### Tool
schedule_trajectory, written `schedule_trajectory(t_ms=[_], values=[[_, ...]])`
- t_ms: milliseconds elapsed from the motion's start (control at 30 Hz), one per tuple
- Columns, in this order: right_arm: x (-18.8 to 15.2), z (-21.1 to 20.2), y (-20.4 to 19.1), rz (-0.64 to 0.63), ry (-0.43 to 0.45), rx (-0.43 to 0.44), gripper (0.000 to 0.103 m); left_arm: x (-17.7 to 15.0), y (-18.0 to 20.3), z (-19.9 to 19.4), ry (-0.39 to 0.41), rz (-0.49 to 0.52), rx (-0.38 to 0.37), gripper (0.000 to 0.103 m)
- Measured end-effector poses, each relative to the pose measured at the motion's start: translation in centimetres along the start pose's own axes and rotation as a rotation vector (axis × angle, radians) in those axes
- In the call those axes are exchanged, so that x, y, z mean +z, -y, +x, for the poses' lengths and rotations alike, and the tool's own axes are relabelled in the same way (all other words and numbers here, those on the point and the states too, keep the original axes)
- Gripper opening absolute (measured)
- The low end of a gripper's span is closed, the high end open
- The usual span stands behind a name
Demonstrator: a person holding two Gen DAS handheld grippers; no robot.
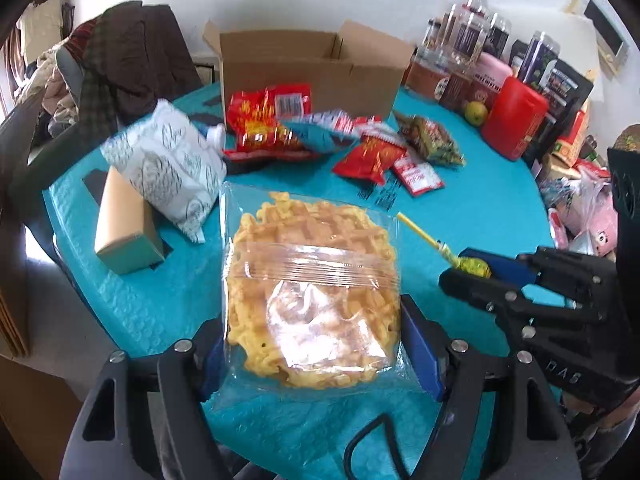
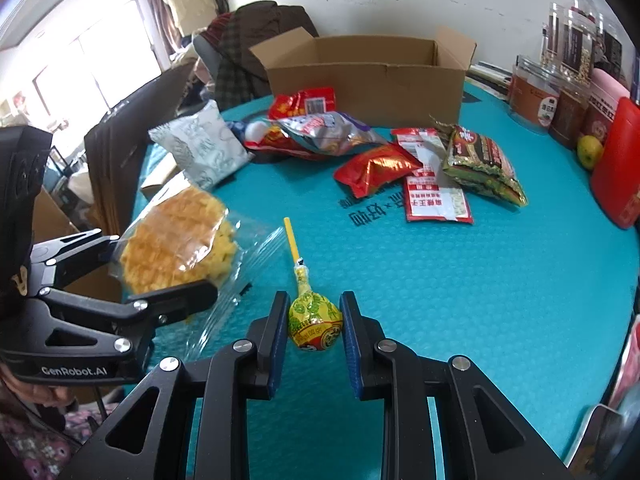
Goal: Organize snacks
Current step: 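Lift the waffle with the left tool while the right tool grasps the lollipop, then carry waffle and lollipop over the cardboard box and open both tools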
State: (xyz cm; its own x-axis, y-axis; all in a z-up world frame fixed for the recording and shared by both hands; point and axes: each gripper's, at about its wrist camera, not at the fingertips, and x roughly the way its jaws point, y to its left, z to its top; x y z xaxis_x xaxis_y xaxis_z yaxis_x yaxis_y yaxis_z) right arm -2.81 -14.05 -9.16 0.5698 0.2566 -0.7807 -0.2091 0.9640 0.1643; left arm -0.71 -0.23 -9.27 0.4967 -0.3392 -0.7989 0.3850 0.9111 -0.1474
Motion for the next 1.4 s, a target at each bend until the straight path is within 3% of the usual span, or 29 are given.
schedule_trajectory(t_ms=[233,767,1400], values=[[1.4,-2.1,-0.7,0.007,0.074,0.039,0.025,2.0,0.4,-1.8,0.067,0.014,-0.030,0.074],[8.6,-6.6,-1.2,-0.047,0.234,0.015,0.025,9.4,0.5,-5.7,0.264,0.045,-0.073,0.074],[18.3,-5.6,2.0,-0.086,0.324,-0.037,0.025,18.7,-0.9,-4.1,0.375,0.064,-0.080,0.074]])
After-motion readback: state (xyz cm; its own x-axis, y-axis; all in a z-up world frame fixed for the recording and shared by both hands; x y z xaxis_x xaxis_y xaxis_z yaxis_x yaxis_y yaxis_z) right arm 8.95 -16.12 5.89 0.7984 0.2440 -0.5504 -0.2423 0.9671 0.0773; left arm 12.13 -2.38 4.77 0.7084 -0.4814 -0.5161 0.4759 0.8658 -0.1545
